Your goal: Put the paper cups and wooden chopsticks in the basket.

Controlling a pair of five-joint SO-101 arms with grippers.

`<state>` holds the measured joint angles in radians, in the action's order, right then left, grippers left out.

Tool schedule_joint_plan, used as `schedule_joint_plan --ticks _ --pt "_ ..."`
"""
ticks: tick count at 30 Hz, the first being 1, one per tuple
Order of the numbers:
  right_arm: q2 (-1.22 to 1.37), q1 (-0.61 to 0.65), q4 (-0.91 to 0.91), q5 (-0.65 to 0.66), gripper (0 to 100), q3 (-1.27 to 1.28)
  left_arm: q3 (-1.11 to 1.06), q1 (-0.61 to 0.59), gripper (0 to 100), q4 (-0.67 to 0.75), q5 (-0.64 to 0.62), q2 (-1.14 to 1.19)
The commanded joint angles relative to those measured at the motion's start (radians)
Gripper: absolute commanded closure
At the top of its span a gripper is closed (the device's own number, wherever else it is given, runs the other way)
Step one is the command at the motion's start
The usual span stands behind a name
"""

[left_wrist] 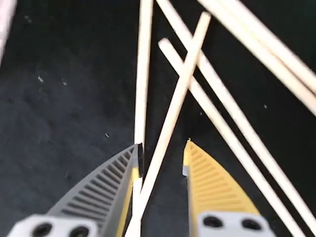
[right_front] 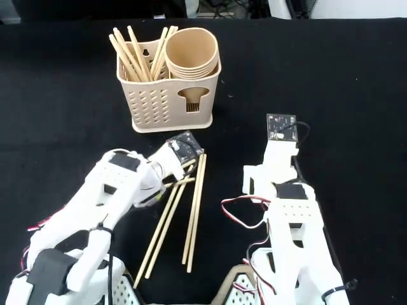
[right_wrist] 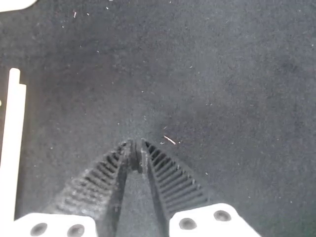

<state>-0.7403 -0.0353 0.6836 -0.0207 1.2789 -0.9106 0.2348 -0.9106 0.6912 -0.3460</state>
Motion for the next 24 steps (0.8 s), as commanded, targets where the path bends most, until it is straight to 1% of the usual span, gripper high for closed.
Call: schedule_joint_plan --ticks 1,3,7,10,14,24 --pt "-0.031 -0.003 -0.017 -0.002 98.4 -0.004 0.044 -0.087 84 -0.009 0.041 -0.003" --pt "-0.031 -0.003 -0.017 -0.002 98.4 -0.004 0.033 -0.128 84 -0.017 0.095 0.006" --pt "-0.033 -0.003 -0.017 -0.002 98.4 -0.004 -0.018 -0.17 84 -0.009 0.144 0.005" --pt "-0.031 -0.003 -0.017 -0.002 98.4 -0.005 -0.019 -0.179 84 -0.005 0.149 0.008" --pt "-0.028 -0.003 -0.017 -0.002 98.4 -0.004 -0.028 -0.18 84 0.071 0.149 0.009" --pt "-0.028 -0.003 -0.017 -0.002 98.4 -0.004 -0.091 -0.173 84 0.078 0.15 0.011"
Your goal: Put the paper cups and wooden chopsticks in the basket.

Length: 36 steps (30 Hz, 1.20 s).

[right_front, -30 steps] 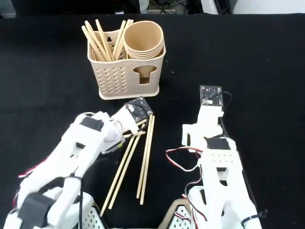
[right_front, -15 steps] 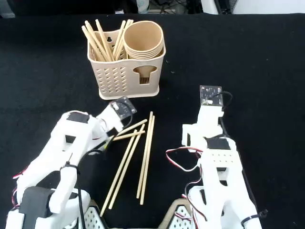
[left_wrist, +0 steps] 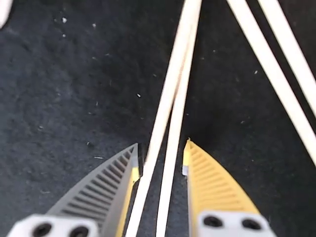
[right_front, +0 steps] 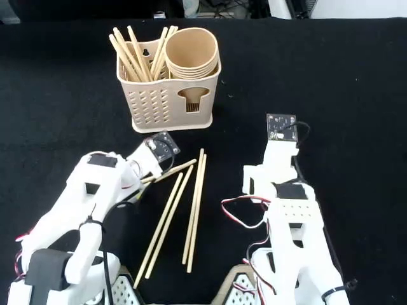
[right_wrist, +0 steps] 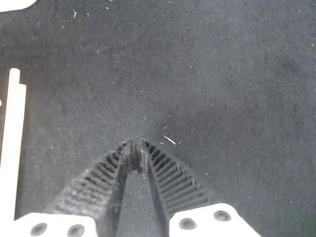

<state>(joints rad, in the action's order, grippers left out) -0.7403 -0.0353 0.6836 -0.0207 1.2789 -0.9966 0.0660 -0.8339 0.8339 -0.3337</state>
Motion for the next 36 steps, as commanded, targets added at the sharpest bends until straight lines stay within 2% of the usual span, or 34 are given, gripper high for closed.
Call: schedule_joint_plan --ticks 1,13,33,36 --pt "-0.028 -0.003 -0.017 -0.002 98.4 -0.004 -0.007 -0.004 84 0.002 0.008 -0.002" --pt "-0.028 -0.003 -0.017 -0.002 98.4 -0.004 -0.062 0.068 84 -0.009 0.0 -0.012" --pt "-0.028 -0.003 -0.017 -0.002 98.4 -0.004 -0.068 0.093 84 -0.077 0.0 -0.012" --pt "-0.028 -0.003 -0.017 -0.002 98.4 -0.004 -0.068 0.11 89 -0.078 0.0 -0.012"
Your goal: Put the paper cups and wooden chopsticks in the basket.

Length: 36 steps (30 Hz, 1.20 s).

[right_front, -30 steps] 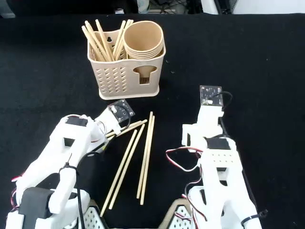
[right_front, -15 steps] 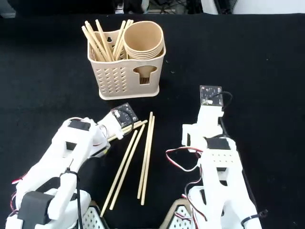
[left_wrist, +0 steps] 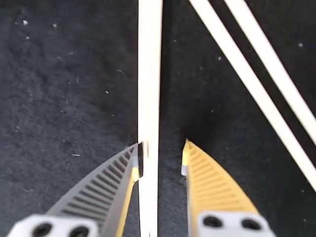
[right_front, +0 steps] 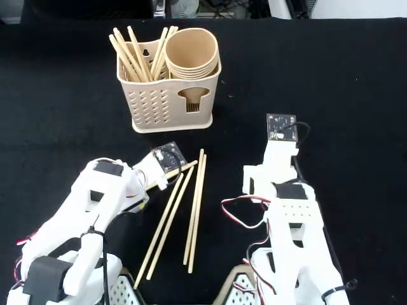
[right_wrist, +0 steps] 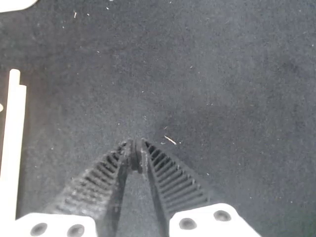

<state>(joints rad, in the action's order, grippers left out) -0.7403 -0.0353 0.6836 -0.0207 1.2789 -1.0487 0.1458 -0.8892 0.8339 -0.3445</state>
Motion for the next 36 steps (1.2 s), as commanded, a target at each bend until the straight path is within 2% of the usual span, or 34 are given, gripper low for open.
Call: schedule_joint_plan --ticks 1,3,16,18,21,24,27,31,36 --pt "-0.028 -0.003 -0.017 -0.002 98.4 -0.004 -0.016 0.039 93 -0.023 0.0 0.0" --pt "-0.028 -0.003 -0.017 -0.002 98.4 -0.004 -0.016 0.056 97 -0.023 0.0 0.005" --pt "-0.028 -0.003 -0.017 -0.002 98.4 -0.004 -0.024 0.054 96 -0.02 0.0 -0.003" --pt "-0.028 -0.003 -0.017 -0.002 98.4 -0.004 -0.021 0.05 94 -0.018 0.0 -0.003" --pt "-0.028 -0.003 -0.017 -0.002 98.4 -0.004 -0.005 0.045 85 -0.025 0.0 -0.003" --pt "-0.028 -0.003 -0.017 -0.002 98.4 -0.004 0.031 0.005 80 -0.023 0.006 -0.003" --pt "-0.028 -0.005 -0.017 -0.002 98.4 -0.004 0.088 -0.061 79 -0.023 0.02 0.006" --pt "-0.03 -0.005 -0.017 -0.002 98.4 -0.004 0.148 -0.168 79 -0.017 0.104 0.008" --pt "-0.031 -0.005 -0.017 -0.002 98.4 -0.004 0.188 -0.219 79 -0.021 0.132 0.008"
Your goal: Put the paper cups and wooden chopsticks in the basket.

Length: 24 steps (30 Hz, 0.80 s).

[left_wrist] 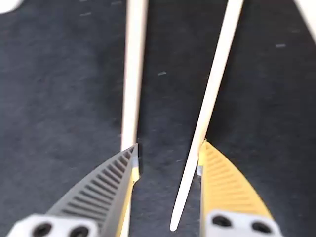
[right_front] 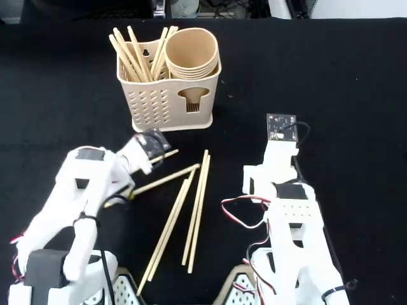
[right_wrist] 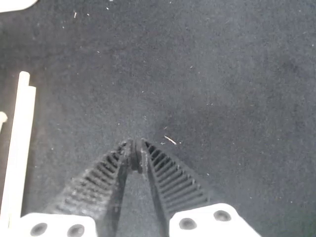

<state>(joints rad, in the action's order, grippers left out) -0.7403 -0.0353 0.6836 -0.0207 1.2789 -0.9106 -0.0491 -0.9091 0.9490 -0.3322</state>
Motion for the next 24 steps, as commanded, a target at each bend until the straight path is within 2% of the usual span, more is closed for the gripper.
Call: schedule_joint_plan --ticks 1,6,10,24 --pt "-0.031 -0.005 -0.017 -0.002 98.4 -0.004 0.051 -0.027 79 0.002 0.021 -0.005" --pt "-0.03 -0.005 -0.017 -0.002 98.4 -0.004 0.045 -0.028 79 0.052 0.023 -0.005" --pt "-0.028 -0.006 -0.017 -0.002 98.4 -0.004 0.042 -0.07 74 0.117 0.02 0.0" --pt "-0.028 -0.006 -0.017 -0.002 98.4 -0.004 0.14 -0.077 75 0.109 0.058 0.292"
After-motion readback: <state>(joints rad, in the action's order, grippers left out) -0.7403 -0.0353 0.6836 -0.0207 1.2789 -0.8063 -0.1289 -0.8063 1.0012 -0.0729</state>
